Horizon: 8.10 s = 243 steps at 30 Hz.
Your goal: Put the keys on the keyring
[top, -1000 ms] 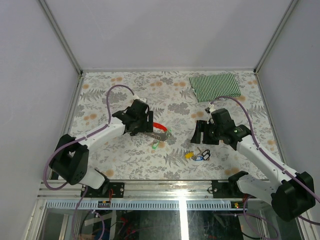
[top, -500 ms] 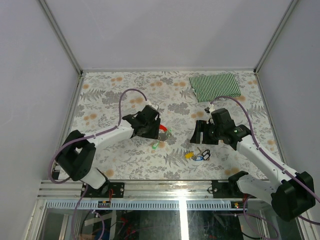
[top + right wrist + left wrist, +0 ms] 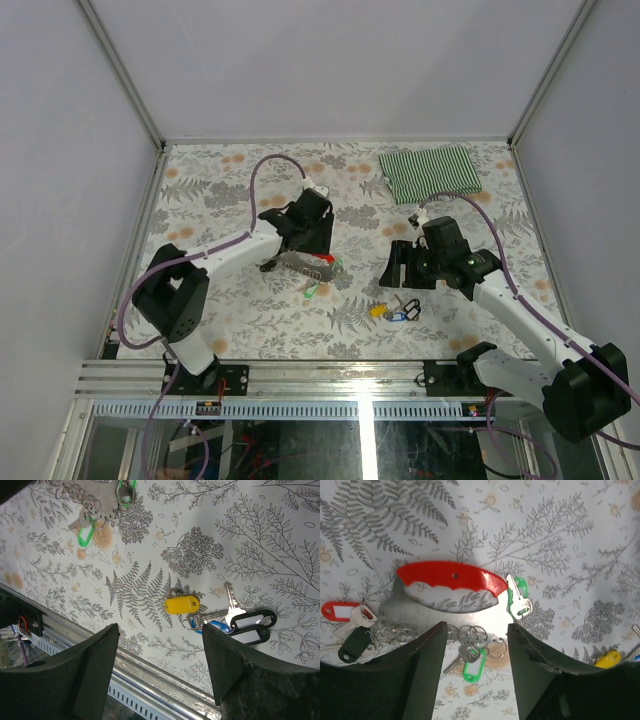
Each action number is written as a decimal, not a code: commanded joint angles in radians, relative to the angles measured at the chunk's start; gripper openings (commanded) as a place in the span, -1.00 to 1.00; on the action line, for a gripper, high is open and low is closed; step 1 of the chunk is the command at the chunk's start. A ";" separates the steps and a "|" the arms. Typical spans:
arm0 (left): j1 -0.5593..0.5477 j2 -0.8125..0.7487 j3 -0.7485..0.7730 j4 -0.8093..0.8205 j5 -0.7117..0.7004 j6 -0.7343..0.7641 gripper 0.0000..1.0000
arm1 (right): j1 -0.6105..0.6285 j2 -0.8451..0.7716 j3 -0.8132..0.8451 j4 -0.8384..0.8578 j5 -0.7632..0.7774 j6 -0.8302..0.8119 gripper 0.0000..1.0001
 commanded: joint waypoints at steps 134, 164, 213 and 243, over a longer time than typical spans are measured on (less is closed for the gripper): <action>-0.128 0.152 0.001 -0.063 0.070 0.156 -0.56 | 0.026 0.037 0.006 0.034 -0.058 -0.032 0.48; -0.139 0.097 -0.037 -0.074 0.077 0.135 -1.00 | 0.034 0.037 0.002 0.041 -0.056 -0.026 0.48; -0.237 0.230 0.095 -0.117 -0.143 0.229 -0.67 | 0.041 0.043 0.002 0.042 -0.052 -0.024 0.48; -0.235 -0.096 -0.111 -0.118 -0.006 0.086 -0.47 | 0.050 0.054 0.007 0.054 -0.059 -0.023 0.49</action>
